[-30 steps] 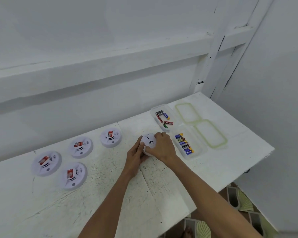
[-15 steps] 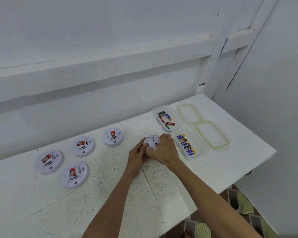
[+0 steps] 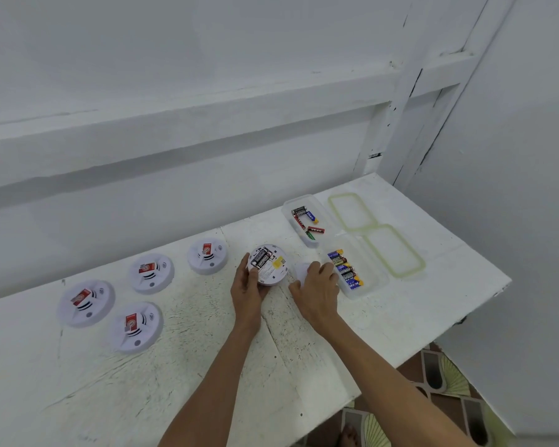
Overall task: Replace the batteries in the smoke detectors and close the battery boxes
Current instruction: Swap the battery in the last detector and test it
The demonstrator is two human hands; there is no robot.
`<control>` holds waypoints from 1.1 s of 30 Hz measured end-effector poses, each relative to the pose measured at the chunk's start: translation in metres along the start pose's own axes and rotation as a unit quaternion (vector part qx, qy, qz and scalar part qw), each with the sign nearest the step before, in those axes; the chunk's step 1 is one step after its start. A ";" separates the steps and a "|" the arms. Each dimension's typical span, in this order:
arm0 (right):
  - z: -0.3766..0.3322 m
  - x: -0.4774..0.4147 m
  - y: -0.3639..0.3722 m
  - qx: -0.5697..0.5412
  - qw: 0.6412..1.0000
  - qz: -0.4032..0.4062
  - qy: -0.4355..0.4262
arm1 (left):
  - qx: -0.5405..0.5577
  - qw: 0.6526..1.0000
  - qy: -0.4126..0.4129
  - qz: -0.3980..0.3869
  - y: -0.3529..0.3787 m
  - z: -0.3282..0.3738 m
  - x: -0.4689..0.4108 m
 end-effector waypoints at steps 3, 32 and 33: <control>0.005 0.003 0.005 0.034 0.999 -0.003 -0.015 | -0.004 1.000 -0.006 -0.006 0.000 -0.001 -0.001; -0.042 -0.026 0.005 -0.255 0.967 -0.027 -0.004 | -0.080 0.992 0.028 -0.094 0.000 0.001 -0.004; -0.042 -0.027 0.006 -0.254 0.967 -0.025 0.003 | -0.082 0.992 0.029 -0.095 0.000 0.001 -0.004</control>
Point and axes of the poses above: each hand's wrist, its own x-axis away from the middle knuckle, its own y-axis out of the palm, z = x × y, the point moved 4 cm from there along -x, towards the middle knuckle, and after that the axes turned 14 degrees about -x, right-handed, at the moved point
